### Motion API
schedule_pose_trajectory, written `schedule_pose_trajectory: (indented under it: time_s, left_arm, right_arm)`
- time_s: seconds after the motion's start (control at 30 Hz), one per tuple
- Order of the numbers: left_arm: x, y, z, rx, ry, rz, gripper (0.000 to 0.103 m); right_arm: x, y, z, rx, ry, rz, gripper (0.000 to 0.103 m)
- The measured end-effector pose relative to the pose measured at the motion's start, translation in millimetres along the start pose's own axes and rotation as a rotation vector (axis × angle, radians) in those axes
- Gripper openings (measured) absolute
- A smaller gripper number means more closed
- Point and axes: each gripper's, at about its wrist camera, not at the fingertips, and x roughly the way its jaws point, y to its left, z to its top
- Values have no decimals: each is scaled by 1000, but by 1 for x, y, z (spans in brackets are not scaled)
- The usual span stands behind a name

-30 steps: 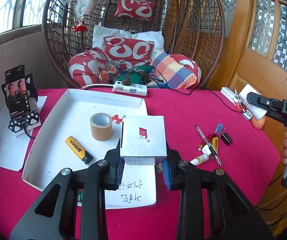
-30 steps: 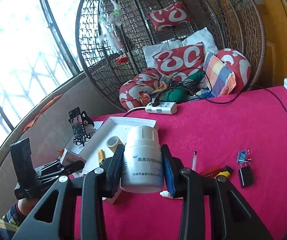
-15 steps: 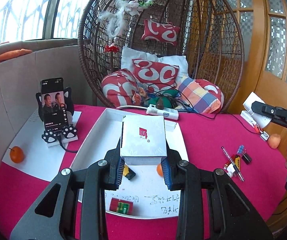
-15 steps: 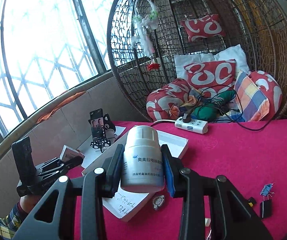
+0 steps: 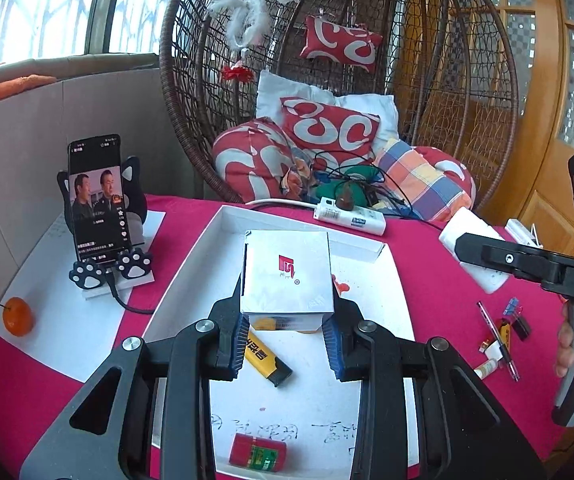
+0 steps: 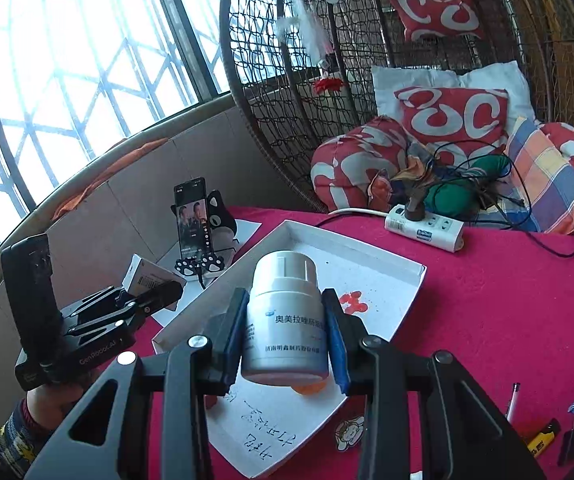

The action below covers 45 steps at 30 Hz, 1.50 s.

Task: Organize rigid objects
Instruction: 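Carry the white box and pill bottle over the white tray and release both, then move both grippers back to the loose items on the table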

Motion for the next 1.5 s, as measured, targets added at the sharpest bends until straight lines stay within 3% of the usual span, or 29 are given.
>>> schedule_pose_trajectory:
  time_s: [0.37, 0.67, 0.73, 0.77, 0.8, 0.87, 0.9, 0.93, 0.97, 1.03, 1.17, 1.3, 1.4, 1.5]
  left_arm:
    - [53, 18, -14, -100, 101, 45, 31]
    - [57, 28, -23, -158, 129, 57, 33]
    - [55, 29, -22, -163, 120, 66, 46]
    - [53, 30, -22, -169, 111, 75, 64]
    - [51, 31, -22, -175, 103, 82, 84]
    - [46, 32, -21, -182, 84, 95, 94]
    - [43, 32, -21, -186, 73, 106, 94]
    - [38, 31, -21, -191, 62, 114, 95]
    - [34, 31, -22, -194, 54, 117, 102]
    - [24, 30, -23, -200, 29, 108, 103]
    - [1, 22, -20, -204, -25, 66, 103]
    - [-14, 2, -15, -158, -61, -23, 103]
    - [-13, -23, -13, -94, -55, -100, 103]
    - [-6, -52, -16, -24, -20, -184, 103]
  right_arm:
    - [73, -19, -12, 68, 133, -71, 36]
    - [110, -12, -29, 38, 183, -123, 37]
    - [111, -12, -31, 41, 185, -129, 57]
    - [109, -12, -32, 43, 177, -130, 78]
    - [105, -12, -32, 44, 163, -131, 85]
    - [96, -10, -32, 42, 134, -121, 85]
    - [90, -9, -31, 43, 122, -111, 86]
    - [82, -8, -30, 45, 101, -106, 89]
    - [74, -7, -30, 45, 76, -105, 94]
    - [52, -4, -28, 40, 19, -102, 103]
    - [-4, -8, -25, 46, -116, -93, 103]
    - [-75, -24, -21, 85, -294, -124, 103]
    - [-131, -41, -28, 134, -444, -160, 103]
    - [-156, -71, -46, 234, -476, -185, 103]
